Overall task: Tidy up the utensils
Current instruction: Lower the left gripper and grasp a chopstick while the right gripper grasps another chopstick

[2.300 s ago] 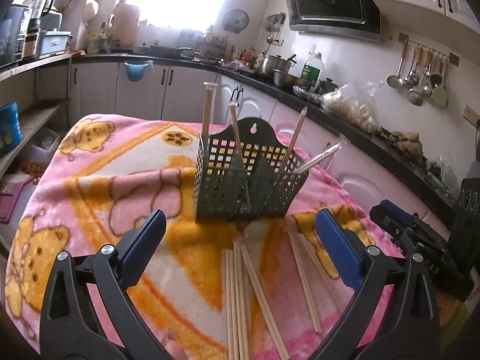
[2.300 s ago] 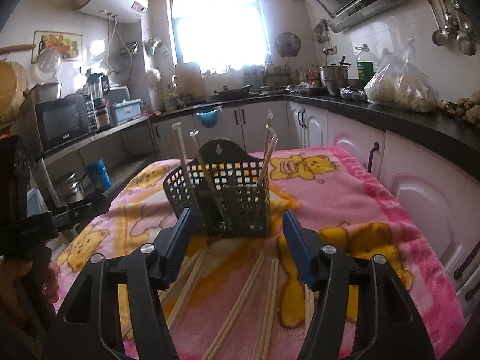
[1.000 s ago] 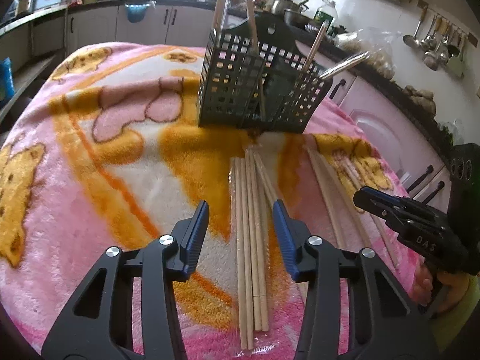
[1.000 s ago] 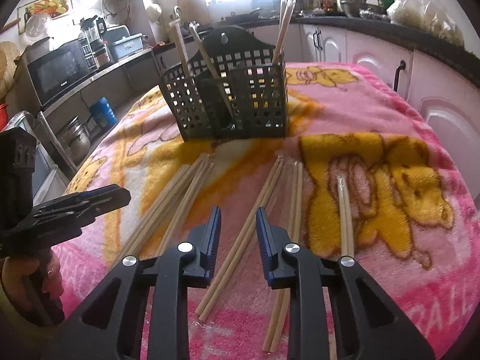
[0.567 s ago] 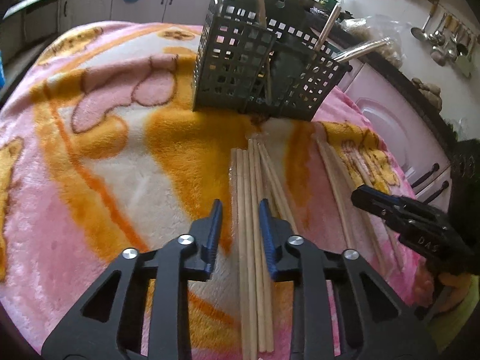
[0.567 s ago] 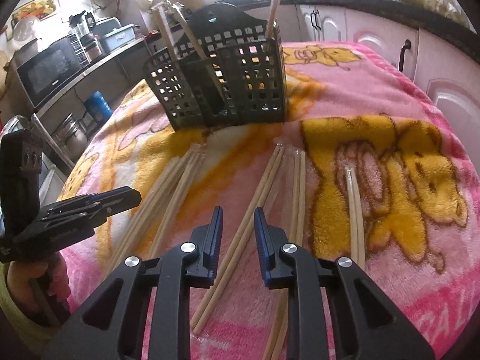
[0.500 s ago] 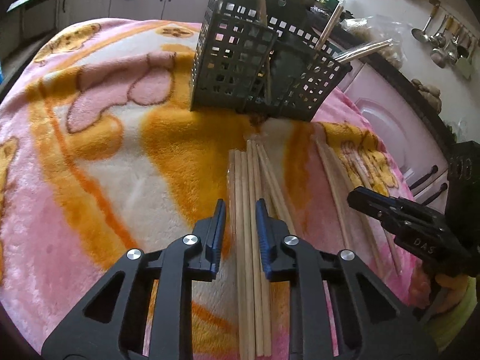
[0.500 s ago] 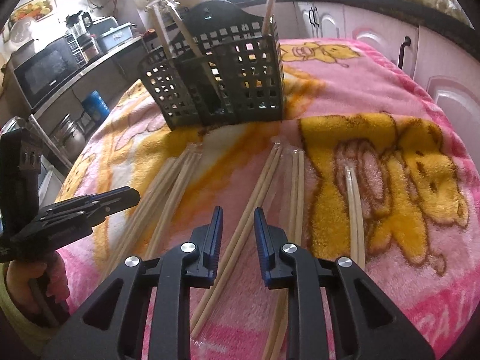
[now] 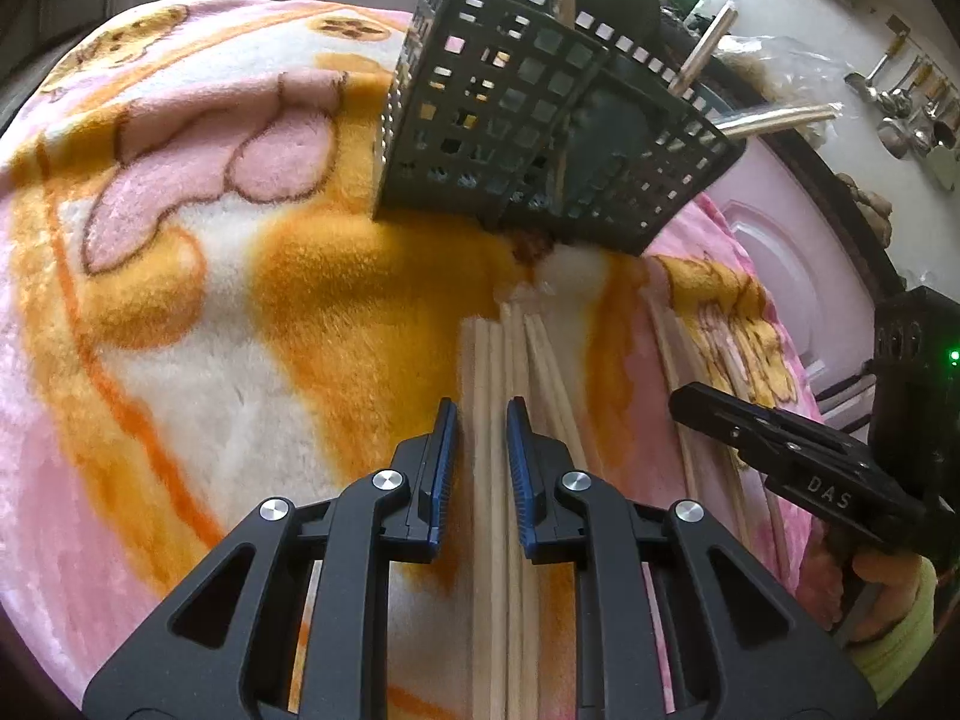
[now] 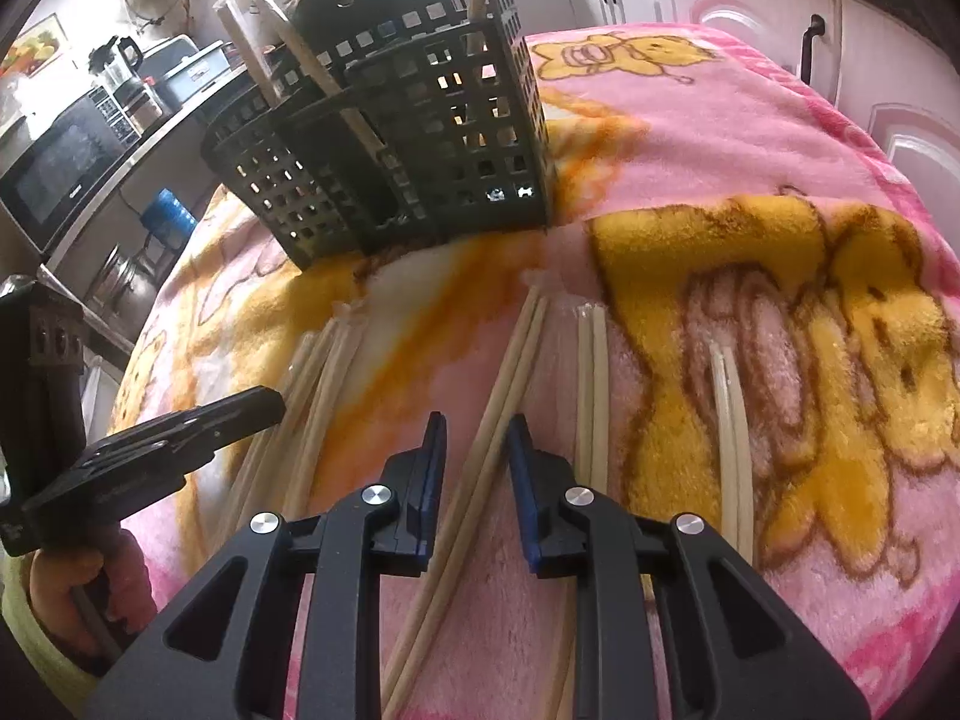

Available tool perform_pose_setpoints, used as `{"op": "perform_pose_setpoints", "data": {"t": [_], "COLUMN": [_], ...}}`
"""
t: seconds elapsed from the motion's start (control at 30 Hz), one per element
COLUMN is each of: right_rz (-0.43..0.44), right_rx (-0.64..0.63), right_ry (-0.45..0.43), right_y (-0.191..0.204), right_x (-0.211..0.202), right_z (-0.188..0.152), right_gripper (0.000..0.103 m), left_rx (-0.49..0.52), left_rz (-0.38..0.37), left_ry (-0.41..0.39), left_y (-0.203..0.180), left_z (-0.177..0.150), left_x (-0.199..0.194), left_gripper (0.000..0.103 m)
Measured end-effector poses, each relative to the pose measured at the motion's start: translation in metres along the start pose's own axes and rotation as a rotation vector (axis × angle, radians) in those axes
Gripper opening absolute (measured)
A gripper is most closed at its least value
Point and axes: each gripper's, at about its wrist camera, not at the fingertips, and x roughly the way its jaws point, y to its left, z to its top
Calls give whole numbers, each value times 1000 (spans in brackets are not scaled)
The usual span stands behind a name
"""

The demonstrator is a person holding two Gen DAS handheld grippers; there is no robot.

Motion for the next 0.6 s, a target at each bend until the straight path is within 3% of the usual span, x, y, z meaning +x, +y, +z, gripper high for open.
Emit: {"op": "perform_pose_setpoints", "data": {"t": [0.6], "right_rz": [15], "right_rx": [128], "right_ry": [8], "right_y": [-17], "right_x": [21], "right_z": [29], "right_gripper": [24], "left_rx": [5], "left_rz": [8], "left_ry": [47], "left_y": [4], "left_z": [22], "left_x": [16], "left_gripper": [11]}}
